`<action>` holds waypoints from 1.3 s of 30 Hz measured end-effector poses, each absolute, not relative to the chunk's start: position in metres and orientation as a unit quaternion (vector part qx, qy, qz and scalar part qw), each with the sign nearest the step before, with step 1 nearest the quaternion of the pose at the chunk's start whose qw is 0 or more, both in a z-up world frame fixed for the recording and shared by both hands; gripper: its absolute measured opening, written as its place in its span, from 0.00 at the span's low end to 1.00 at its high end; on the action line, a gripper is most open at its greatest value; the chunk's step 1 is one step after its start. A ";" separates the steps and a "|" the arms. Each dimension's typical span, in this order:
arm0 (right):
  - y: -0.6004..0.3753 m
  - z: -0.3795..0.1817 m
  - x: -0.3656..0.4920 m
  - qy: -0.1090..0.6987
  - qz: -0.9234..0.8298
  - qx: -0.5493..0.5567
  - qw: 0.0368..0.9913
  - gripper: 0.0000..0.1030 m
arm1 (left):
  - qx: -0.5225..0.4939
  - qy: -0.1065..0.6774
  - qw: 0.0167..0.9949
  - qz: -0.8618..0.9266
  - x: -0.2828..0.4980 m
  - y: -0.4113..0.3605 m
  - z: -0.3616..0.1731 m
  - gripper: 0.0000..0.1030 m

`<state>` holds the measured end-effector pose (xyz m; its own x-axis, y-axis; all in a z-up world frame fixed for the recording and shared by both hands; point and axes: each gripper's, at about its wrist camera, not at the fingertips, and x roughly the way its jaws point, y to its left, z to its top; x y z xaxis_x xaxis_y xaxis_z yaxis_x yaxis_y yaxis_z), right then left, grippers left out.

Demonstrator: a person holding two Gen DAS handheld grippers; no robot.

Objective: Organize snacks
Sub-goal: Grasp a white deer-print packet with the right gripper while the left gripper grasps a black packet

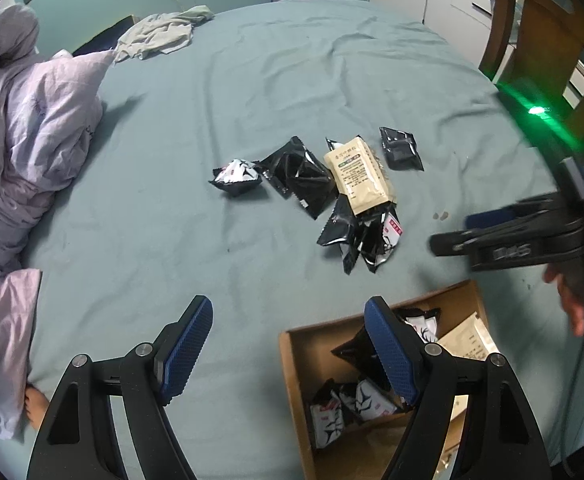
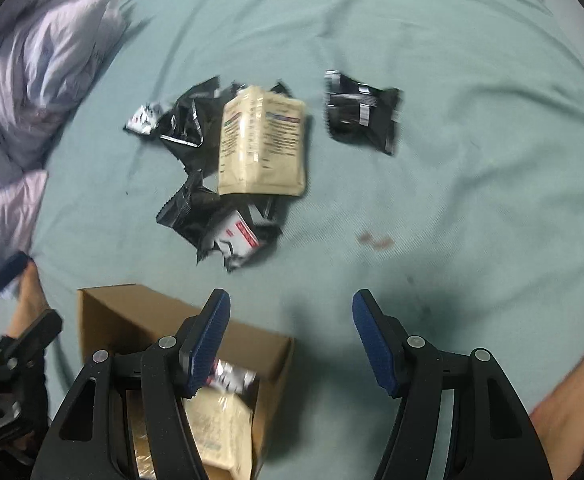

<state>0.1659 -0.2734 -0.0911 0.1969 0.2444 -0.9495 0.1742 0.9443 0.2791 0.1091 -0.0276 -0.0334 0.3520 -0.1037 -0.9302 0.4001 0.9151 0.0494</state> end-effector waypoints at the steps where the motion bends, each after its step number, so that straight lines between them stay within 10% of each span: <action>1: -0.268 -0.098 0.172 0.638 0.030 0.153 0.754 0.61 | 0.138 0.546 0.811 -0.156 0.111 -0.029 -0.033 0.77; 16: -0.219 -0.147 0.215 0.629 0.092 0.057 0.770 0.60 | 0.088 0.596 0.786 -0.136 0.142 -0.027 -0.061 0.77; 18: -0.221 -0.144 0.214 0.626 0.107 0.069 0.769 0.30 | 0.086 0.600 0.785 -0.132 0.142 -0.026 -0.064 0.77; 20: -0.229 -0.142 0.213 0.625 0.109 0.091 0.767 0.27 | 0.084 0.601 0.784 -0.129 0.143 -0.027 -0.065 0.77; 39: -0.349 -0.066 0.142 0.553 0.063 0.244 0.794 0.27 | 0.197 0.635 0.736 -0.128 0.189 -0.118 -0.106 0.77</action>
<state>0.1422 -0.3486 -0.0658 0.3795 0.3706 -0.8477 0.1705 0.8726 0.4578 0.1886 -0.1184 -0.1060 0.1618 0.0603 -0.9850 0.4386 0.8897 0.1265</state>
